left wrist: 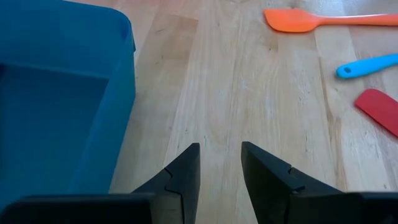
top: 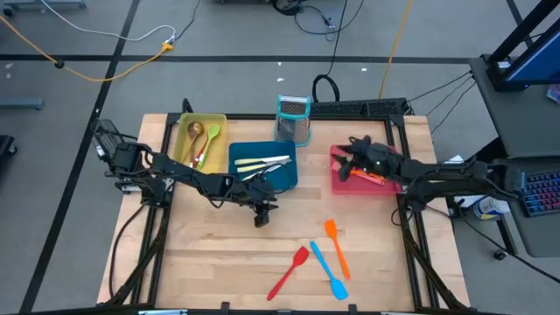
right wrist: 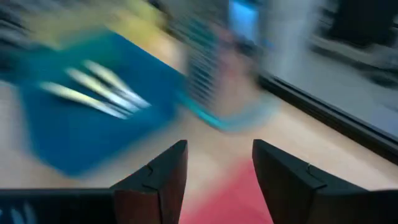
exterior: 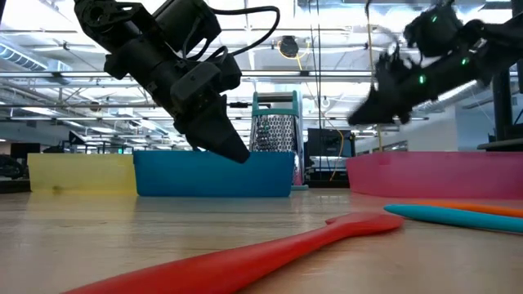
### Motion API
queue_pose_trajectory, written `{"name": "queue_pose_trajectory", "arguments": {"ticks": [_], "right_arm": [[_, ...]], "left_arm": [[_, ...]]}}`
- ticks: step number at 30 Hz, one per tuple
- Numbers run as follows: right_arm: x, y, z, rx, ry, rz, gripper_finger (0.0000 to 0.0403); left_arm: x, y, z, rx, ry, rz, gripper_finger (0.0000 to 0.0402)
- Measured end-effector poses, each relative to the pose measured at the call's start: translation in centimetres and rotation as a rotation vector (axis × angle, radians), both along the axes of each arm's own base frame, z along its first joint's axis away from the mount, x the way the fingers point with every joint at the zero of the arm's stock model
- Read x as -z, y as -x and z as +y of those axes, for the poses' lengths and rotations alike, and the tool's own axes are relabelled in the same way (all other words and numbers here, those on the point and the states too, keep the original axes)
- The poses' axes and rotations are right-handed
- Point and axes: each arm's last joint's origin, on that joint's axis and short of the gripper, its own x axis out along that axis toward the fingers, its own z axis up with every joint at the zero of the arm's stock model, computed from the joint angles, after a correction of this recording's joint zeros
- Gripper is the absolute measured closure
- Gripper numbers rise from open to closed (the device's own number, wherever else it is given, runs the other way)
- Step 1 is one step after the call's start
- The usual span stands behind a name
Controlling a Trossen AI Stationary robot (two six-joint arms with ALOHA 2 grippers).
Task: Pick & Place Kitchen Items
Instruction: Put the orange spatula into the red bin
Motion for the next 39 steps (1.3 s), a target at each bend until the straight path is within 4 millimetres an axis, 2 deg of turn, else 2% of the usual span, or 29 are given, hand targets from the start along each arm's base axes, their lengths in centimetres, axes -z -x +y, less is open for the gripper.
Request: {"name": "queue_pose_trajectory", "arguments": {"ticks": [3,7,9,12,15,19,24,27,30,33,39], "right_arm": [[-1.6,-1.1,1.7,-0.183,-0.045,-0.213,0.0237],[-4.1,-1.9,5.2,-0.406,-0.101,-0.498,0.0245],[-5.2,-2.1,7.1,-0.494,-0.072,-0.578,0.0248],[-6.6,-2.6,9.8,-0.520,0.013,-0.598,0.0250],[-7.7,-4.0,12.1,-0.516,0.072,-0.515,0.0249],[-8.3,-7.0,15.1,-0.528,0.047,-0.321,0.0248],[-7.5,-10.7,17.4,-0.478,-0.162,-0.064,0.0248],[-6.4,-12.1,18.4,-0.438,-0.310,0.093,0.0248],[-4.6,-12.7,19.4,-0.381,-0.413,0.248,0.0248],[-3.0,-12.5,20.1,-0.331,-0.505,0.418,0.0248],[-1.0,-9.8,19.7,-0.002,-0.655,0.661,0.0248]], "left_arm": [[0.0,0.0,0.0,0.000,0.000,0.000,0.0282],[0.0,0.0,0.0,0.000,0.000,0.000,0.0282],[0.0,0.0,0.0,0.000,0.000,0.000,0.0282],[0.0,0.0,0.0,-0.001,0.000,-0.002,0.0282],[0.0,0.0,0.0,-0.001,0.000,-0.005,0.0282],[-0.1,-0.1,0.0,-0.001,0.001,-0.010,0.0282],[-0.1,-0.1,0.0,-0.004,0.004,-0.016,0.0282],[-0.2,-0.1,0.0,-0.005,0.005,-0.021,0.0282],[-0.2,-0.2,0.0,-0.004,0.006,-0.032,0.0282],[-0.3,-0.3,0.0,0.006,-0.006,-0.044,0.0282],[-0.4,-0.3,0.0,0.047,-0.056,-0.054,0.0282]]}}
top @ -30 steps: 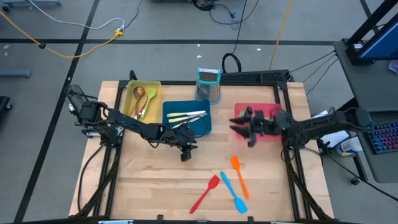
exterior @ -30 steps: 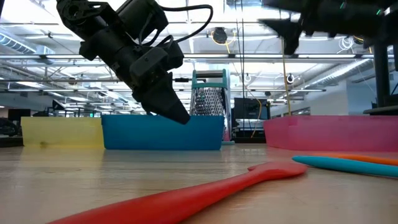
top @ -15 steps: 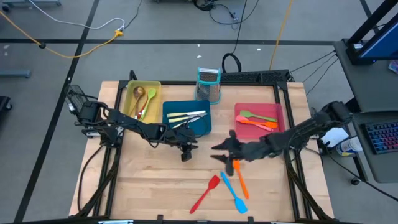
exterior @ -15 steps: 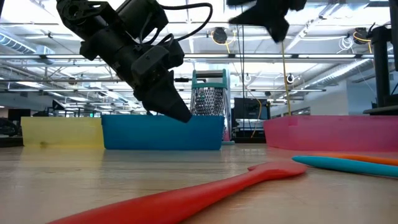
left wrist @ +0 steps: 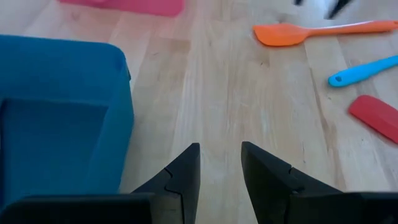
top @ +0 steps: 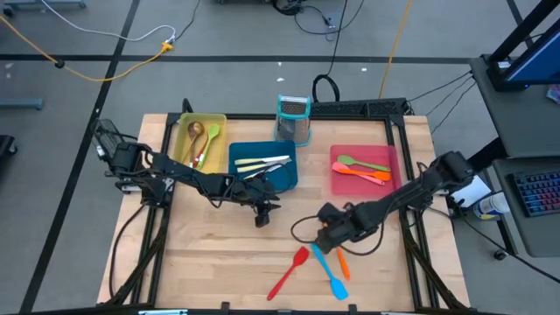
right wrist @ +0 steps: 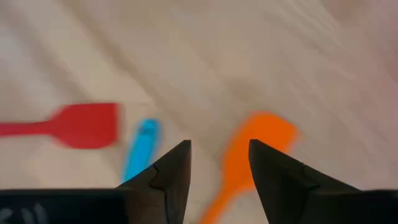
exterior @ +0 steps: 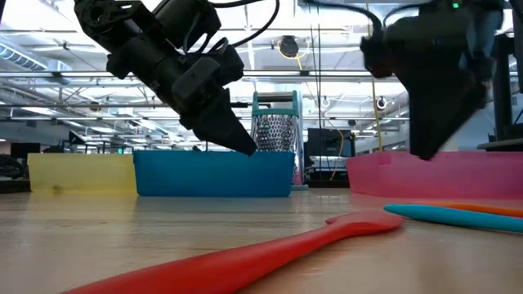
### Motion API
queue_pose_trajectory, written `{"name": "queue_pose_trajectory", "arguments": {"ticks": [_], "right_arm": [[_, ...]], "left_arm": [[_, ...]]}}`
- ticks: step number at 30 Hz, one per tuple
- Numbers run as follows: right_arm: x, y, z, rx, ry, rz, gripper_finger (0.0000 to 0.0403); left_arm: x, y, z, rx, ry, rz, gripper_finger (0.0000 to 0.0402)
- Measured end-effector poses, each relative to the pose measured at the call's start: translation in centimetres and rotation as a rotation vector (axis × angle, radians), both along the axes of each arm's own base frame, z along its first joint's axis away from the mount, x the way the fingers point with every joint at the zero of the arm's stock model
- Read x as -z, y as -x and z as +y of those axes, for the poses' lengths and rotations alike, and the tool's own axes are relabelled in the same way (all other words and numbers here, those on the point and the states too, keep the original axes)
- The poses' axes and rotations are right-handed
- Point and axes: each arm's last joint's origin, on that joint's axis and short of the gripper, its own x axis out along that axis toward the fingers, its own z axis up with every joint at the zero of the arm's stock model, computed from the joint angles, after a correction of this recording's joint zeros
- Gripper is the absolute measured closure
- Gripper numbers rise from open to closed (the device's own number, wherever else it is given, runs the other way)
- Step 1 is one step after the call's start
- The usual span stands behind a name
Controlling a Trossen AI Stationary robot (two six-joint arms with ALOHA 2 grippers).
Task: Pick & Place Kitchen Items
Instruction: Put the orange spatula into the red bin
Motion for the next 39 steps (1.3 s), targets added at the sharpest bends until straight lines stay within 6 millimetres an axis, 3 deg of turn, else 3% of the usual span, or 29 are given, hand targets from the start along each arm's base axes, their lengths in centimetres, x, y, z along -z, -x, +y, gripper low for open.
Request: {"name": "queue_pose_trajectory", "arguments": {"ticks": [12,17,27,39], "right_arm": [[3.8,-0.5,0.1,0.095,-0.052,0.197,0.0248],[4.2,-0.2,-0.8,0.189,-0.040,0.277,0.0248],[4.8,-0.4,-1.9,0.231,0.015,0.256,0.0248],[7.0,1.4,-2.9,0.264,0.055,0.306,0.0261]], "left_arm": [[-0.1,-0.1,0.1,0.032,-0.044,-0.016,0.0282],[-0.1,-0.1,0.1,0.032,-0.044,-0.017,0.0282],[-0.3,-0.2,0.1,0.031,-0.043,-0.035,0.0282],[-0.2,-0.1,0.0,0.033,-0.041,-0.025,0.0282]]}}
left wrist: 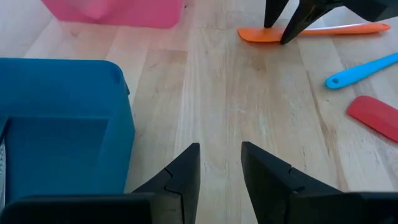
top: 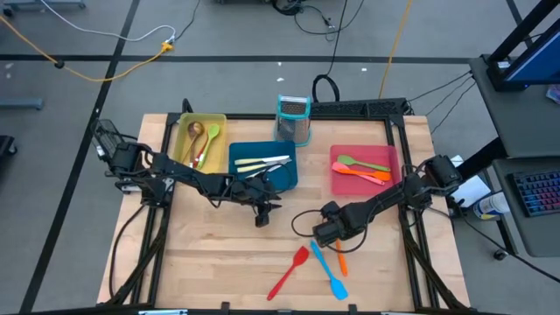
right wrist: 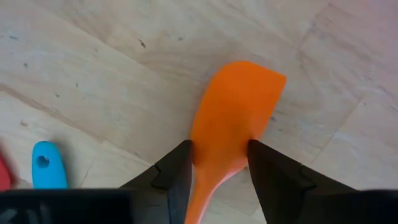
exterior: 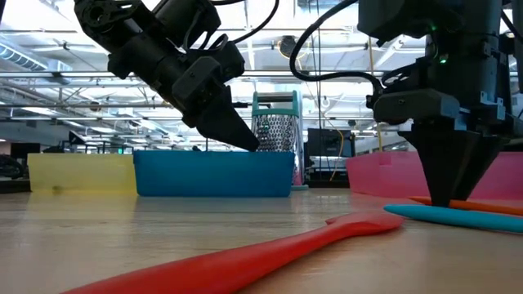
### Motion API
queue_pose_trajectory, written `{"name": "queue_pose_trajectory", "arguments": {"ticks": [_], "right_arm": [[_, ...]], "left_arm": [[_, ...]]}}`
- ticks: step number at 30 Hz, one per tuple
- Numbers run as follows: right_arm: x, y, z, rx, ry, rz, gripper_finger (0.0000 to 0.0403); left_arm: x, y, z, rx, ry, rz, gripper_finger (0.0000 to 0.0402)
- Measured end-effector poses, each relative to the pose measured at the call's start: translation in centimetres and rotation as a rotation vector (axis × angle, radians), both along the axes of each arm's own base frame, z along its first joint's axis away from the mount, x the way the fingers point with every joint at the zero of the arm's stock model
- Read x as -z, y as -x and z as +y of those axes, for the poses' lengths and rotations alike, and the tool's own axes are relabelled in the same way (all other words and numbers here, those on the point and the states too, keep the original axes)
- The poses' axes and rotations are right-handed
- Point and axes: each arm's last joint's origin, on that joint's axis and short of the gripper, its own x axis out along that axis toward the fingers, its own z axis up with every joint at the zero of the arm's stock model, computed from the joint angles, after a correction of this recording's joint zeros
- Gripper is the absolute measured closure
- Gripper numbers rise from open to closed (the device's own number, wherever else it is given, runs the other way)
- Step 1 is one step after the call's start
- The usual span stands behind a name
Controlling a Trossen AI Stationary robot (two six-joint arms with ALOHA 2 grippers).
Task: Pick & Place Kitchen Items
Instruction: Put the orange spatula into the red bin
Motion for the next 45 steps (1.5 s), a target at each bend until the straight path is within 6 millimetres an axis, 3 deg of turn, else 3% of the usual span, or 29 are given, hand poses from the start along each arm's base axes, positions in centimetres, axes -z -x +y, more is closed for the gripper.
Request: {"name": "queue_pose_trajectory", "arguments": {"ticks": [9,16,24,29,34,45], "right_arm": [[0.2,0.1,-0.1,-0.070,0.003,0.016,0.0358],[0.2,0.5,-0.3,-0.050,0.026,0.054,0.0401],[-0.3,0.1,-0.1,-0.121,-0.005,-0.005,0.0353],[-2.2,0.0,-0.3,-0.112,-0.029,-0.097,0.0306],[-3.7,0.5,-1.2,-0.059,0.087,-0.162,0.0269],[-1.9,-0.4,-1.4,-0.045,-0.035,-0.229,0.0248]], "left_arm": [[0.0,0.0,0.0,0.001,0.000,0.000,0.0282],[0.0,0.0,0.0,0.001,0.000,0.000,0.0282],[0.0,0.0,0.0,0.001,0.000,-0.001,0.0282],[0.0,0.0,0.0,0.001,0.000,-0.002,0.0282],[0.0,0.0,0.0,0.002,0.000,-0.002,0.0282],[0.0,0.0,0.0,0.002,0.000,0.000,0.0282]]}}
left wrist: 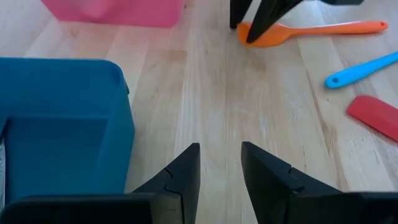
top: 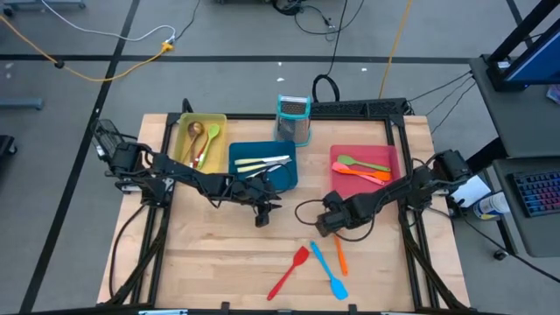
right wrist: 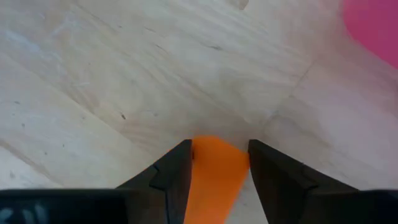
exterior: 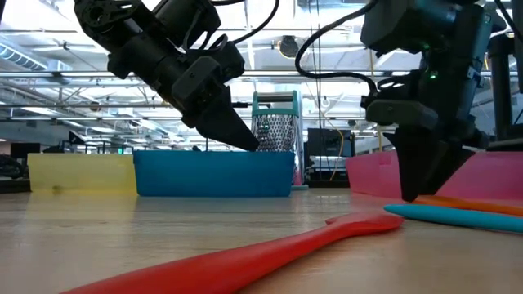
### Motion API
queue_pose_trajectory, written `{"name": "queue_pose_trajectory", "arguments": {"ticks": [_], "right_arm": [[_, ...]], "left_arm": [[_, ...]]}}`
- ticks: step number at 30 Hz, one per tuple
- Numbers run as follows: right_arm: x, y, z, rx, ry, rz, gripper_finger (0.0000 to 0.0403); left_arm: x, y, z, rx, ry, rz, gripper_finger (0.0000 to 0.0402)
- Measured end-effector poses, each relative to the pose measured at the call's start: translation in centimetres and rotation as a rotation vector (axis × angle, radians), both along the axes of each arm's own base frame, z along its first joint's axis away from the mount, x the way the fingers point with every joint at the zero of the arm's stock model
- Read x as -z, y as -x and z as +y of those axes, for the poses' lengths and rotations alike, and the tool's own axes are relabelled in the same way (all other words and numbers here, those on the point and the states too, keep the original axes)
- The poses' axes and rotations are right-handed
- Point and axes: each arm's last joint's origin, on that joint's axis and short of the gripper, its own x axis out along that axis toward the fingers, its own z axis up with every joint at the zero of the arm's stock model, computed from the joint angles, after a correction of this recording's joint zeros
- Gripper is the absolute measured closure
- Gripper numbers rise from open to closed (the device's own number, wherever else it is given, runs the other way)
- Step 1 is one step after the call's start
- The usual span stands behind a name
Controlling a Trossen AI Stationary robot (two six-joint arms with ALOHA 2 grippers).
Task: Pick & Place Kitchen Items
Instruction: Put the orange spatula into the red bin
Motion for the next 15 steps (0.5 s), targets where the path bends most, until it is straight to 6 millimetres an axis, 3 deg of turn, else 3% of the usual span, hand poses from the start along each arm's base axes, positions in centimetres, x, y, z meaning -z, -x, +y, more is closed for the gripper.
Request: {"name": "queue_pose_trajectory", "arguments": {"ticks": [10,15], "right_arm": [[0.1,0.1,0.6,-0.024,0.006,0.004,0.0252],[0.2,0.5,1.4,0.049,-0.029,-0.002,0.0264]], "left_arm": [[0.0,0.0,0.0,0.000,0.000,0.000,0.0282],[0.0,0.0,0.0,0.000,0.000,0.000,0.0282]]}}
